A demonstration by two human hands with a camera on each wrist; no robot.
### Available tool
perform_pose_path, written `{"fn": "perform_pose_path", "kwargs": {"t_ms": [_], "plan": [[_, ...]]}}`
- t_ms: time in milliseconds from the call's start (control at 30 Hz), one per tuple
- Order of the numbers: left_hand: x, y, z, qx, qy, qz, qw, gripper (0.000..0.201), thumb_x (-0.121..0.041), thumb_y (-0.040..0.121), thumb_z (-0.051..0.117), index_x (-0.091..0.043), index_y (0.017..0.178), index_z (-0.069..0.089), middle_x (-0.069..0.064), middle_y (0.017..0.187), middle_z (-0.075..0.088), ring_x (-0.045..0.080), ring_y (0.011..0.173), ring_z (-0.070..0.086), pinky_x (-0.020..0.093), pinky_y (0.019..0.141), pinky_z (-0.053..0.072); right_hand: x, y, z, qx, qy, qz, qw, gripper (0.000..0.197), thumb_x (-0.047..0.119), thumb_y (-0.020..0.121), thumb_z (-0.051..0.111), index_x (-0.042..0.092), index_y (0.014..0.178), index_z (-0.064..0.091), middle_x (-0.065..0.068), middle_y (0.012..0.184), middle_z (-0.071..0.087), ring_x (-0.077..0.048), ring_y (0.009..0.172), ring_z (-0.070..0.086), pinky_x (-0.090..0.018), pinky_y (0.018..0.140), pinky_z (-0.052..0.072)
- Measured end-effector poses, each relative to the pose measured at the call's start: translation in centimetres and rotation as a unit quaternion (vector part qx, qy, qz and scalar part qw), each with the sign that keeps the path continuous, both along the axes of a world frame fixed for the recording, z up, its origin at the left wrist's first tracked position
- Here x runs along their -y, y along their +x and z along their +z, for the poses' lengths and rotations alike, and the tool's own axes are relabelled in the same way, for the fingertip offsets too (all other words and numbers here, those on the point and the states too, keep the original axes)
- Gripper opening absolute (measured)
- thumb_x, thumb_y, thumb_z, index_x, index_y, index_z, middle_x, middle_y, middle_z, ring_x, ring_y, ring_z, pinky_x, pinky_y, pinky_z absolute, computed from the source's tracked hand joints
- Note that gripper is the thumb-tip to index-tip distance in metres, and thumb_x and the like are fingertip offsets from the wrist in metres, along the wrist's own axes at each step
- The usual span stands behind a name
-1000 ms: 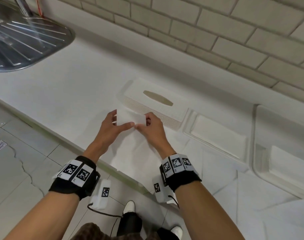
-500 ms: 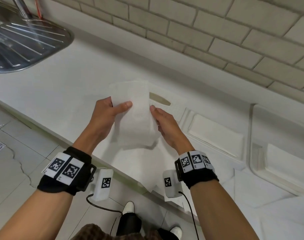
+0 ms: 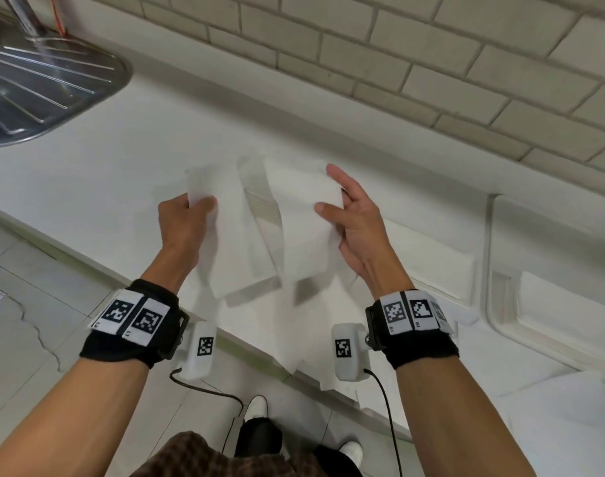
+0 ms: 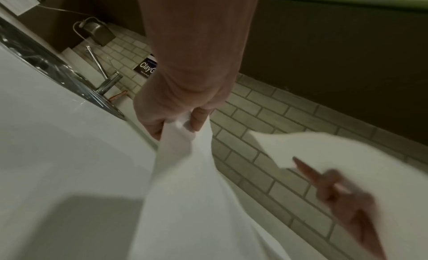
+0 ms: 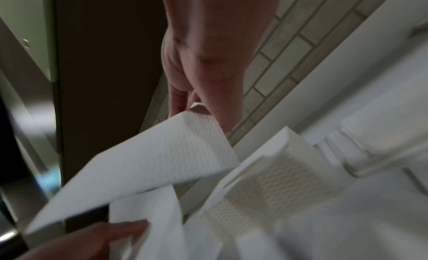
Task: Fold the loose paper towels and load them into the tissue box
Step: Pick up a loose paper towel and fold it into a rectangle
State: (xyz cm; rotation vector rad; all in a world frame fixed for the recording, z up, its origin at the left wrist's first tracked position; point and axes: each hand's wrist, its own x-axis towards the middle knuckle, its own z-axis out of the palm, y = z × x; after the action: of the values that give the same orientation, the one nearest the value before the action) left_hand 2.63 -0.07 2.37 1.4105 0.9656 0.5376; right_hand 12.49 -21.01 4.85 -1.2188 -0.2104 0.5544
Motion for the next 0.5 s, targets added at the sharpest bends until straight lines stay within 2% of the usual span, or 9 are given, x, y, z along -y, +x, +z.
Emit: {"fn": "perform_pose_path", "kwargs": {"t_ms": [100, 167, 233, 267, 300, 367, 400, 433, 500], "plan": [[0.4, 0.6, 0.4, -0.015, -0.013, -0.032, 0.999, 0.01, -0.014, 0.086, 0.065, -0.008, 0.078, 0.065, 0.006, 0.077, 0.064, 0.025, 0.076, 0.061, 0.028, 0.06, 0.049, -0.3, -0.3, 1.5, 0.025, 0.046, 0.026, 0.998, 0.054, -0.017, 0.08, 0.062, 0.021, 0.119, 0.064, -0.007, 0.139, 0.057, -0.025, 0.131, 0.051, -0.044, 0.11, 0.041], [1.2, 1.0, 1.0, -0.019, -0.043, -0.085, 0.995, 0.01, -0.02, 0.086, 0.068, -0.011, 0.083, 0.069, 0.007, 0.088, 0.072, 0.029, 0.085, 0.068, 0.032, 0.072, 0.054, -0.8, -0.6, 2.0, 0.033, 0.045, 0.04, 0.998, 0.055, -0.017, 0.08, 0.062, 0.023, 0.117, 0.063, -0.008, 0.127, 0.064, -0.021, 0.114, 0.063, -0.038, 0.099, 0.051], [2.3, 1.2, 1.6, -0.003, -0.087, -0.129, 0.988, 0.023, -0.031, 0.087, 0.068, -0.011, 0.097, 0.072, 0.009, 0.099, 0.076, 0.032, 0.097, 0.071, 0.043, 0.09, 0.053, -1.4, -0.8, 1.4, 0.073, -0.025, 0.024, 0.997, 0.057, -0.015, 0.079, 0.064, 0.024, 0.12, 0.061, -0.004, 0.115, 0.068, -0.013, 0.099, 0.067, -0.031, 0.086, 0.056], [2.8, 1.3, 1.8, 0.024, -0.123, -0.146, 0.981, 0.03, -0.037, 0.09, 0.063, -0.011, 0.104, 0.072, 0.007, 0.104, 0.076, 0.029, 0.1, 0.071, 0.045, 0.095, 0.052, -1.7, -0.9, 0.8, 0.095, -0.067, 0.008, 0.993, 0.059, -0.013, 0.078, 0.065, 0.025, 0.122, 0.06, -0.002, 0.115, 0.068, -0.012, 0.099, 0.067, -0.031, 0.086, 0.056], [3.4, 1.4, 2.1, 0.06, -0.166, -0.165, 0.97, 0.039, -0.044, 0.094, 0.055, -0.012, 0.112, 0.069, 0.005, 0.109, 0.074, 0.026, 0.104, 0.07, 0.044, 0.097, 0.051, -2.0, -1.1, -0.1, 0.109, -0.101, -0.005, 0.989, 0.06, -0.01, 0.078, 0.067, 0.03, 0.123, 0.059, -0.001, 0.119, 0.066, -0.013, 0.105, 0.065, -0.035, 0.092, 0.055], [4.5, 1.4, 2.2, 0.114, -0.209, -0.221, 0.946, 0.054, -0.056, 0.094, 0.042, -0.016, 0.125, 0.062, 0.004, 0.121, 0.07, 0.021, 0.112, 0.066, 0.039, 0.097, 0.05, -2.5, -1.5, -1.5, 0.137, -0.149, -0.02, 0.979, 0.062, 0.0, 0.076, 0.069, 0.047, 0.117, 0.058, -0.001, 0.132, 0.059, -0.02, 0.124, 0.056, -0.047, 0.106, 0.045], [5.1, 1.4, 2.1, 0.112, -0.197, -0.241, 0.944, 0.055, -0.057, 0.092, 0.046, -0.017, 0.125, 0.062, 0.004, 0.122, 0.07, 0.022, 0.112, 0.067, 0.038, 0.094, 0.052, -2.6, -1.6, -2.2, 0.145, -0.164, -0.02, 0.976, 0.063, 0.004, 0.076, 0.069, 0.052, 0.116, 0.056, -0.002, 0.136, 0.056, -0.022, 0.128, 0.051, -0.049, 0.108, 0.042], [5.6, 1.4, 1.9, 0.094, -0.166, -0.239, 0.952, 0.047, -0.051, 0.09, 0.056, -0.016, 0.12, 0.065, 0.004, 0.116, 0.072, 0.023, 0.107, 0.069, 0.038, 0.09, 0.055, -2.6, -1.7, -2.7, 0.145, -0.169, -0.016, 0.975, 0.064, 0.006, 0.078, 0.07, 0.052, 0.119, 0.053, -0.003, 0.137, 0.055, -0.023, 0.128, 0.051, -0.048, 0.108, 0.042], [6.1, 1.4, 1.1, 0.045, -0.103, -0.166, 0.98, 0.024, -0.029, 0.086, 0.07, -0.012, 0.103, 0.07, 0.006, 0.098, 0.075, 0.028, 0.095, 0.072, 0.038, 0.079, 0.058, -2.5, -1.8, -3.6, 0.122, -0.164, -0.014, 0.979, 0.063, 0.009, 0.085, 0.069, 0.041, 0.133, 0.044, -0.004, 0.129, 0.059, -0.021, 0.115, 0.06, -0.038, 0.096, 0.052]]}}
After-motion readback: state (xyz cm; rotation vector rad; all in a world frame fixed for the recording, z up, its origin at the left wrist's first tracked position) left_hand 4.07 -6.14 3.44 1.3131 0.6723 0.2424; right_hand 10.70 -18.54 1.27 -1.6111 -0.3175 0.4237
